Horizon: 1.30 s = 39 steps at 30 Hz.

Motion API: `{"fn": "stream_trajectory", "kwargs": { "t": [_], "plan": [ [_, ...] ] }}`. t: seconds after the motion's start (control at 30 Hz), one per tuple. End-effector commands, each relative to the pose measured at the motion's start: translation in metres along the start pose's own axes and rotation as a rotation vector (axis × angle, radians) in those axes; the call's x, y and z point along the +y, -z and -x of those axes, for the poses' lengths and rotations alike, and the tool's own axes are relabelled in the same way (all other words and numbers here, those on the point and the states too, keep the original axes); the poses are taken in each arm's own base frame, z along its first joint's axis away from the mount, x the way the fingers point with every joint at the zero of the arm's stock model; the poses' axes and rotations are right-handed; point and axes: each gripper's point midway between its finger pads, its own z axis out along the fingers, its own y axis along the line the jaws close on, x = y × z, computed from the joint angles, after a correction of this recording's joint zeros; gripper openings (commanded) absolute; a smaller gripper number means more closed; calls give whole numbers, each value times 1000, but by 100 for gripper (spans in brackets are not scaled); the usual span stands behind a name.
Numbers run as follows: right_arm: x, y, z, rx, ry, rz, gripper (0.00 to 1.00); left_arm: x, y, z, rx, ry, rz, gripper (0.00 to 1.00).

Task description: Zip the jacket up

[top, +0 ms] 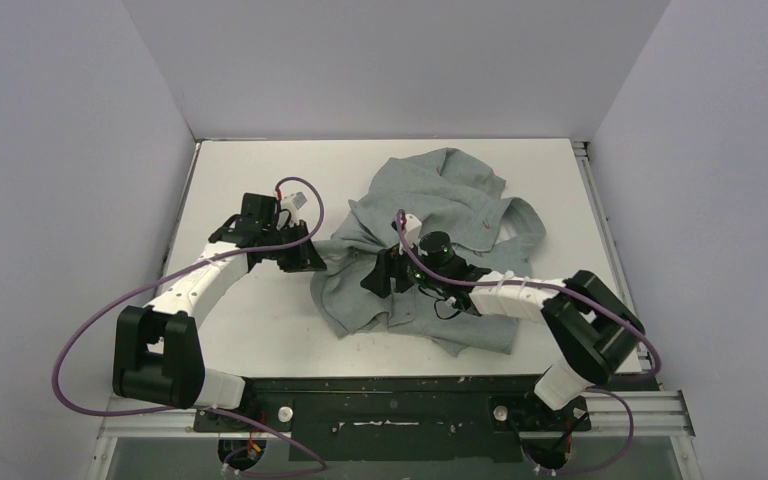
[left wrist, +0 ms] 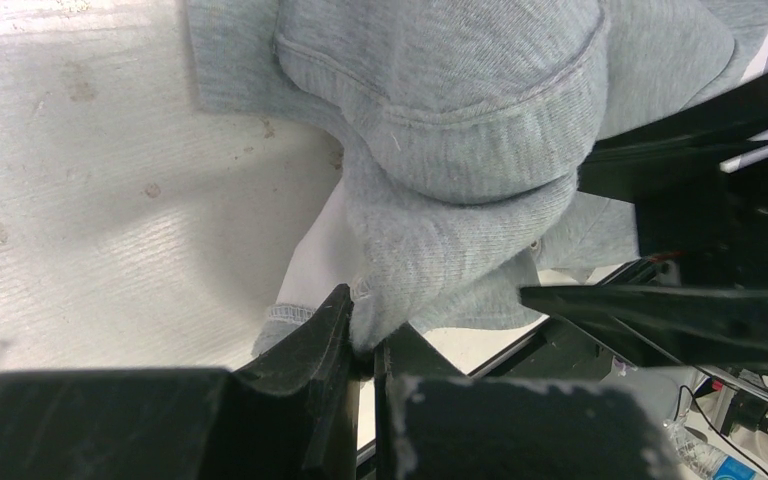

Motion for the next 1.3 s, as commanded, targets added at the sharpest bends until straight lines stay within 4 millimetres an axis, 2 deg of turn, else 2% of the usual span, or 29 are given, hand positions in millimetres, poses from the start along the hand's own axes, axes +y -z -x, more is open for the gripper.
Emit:
{"fn": "stream_trajectory", "kwargs": {
  "t": [0.0, 0.2, 0.33, 0.43, 0.73, 1.1, 1.17, 1.27],
  "plan": [
    [17, -25, 51, -139, 32, 148, 60, -7, 8, 18, -46, -39, -9, 0],
    [-9, -46, 49, -147, -4, 111, 57, -6, 8, 17, -42, -37, -8, 0],
    [-32, -45, 56, -179, -14, 68, 57, -5, 9, 15, -41, -38, -5, 0],
    [-43, -45, 65, -202, -12, 72, 58, -4, 8, 15, -38, -38, -3, 0],
    [-50, -51, 100, -222, 57, 129, 65, -4, 9, 13, -35, -32, -3, 0],
    [-69, -82, 109, -144, 97, 106, 61, -5, 11, 10, -35, -24, -6, 0],
    [-70, -80, 110, -146, 101, 100, 62, -5, 11, 9, -36, -25, -6, 0],
    [-67, -64, 113, -164, 112, 87, 67, -5, 12, 9, -40, -25, -3, 0]
  ]
}}
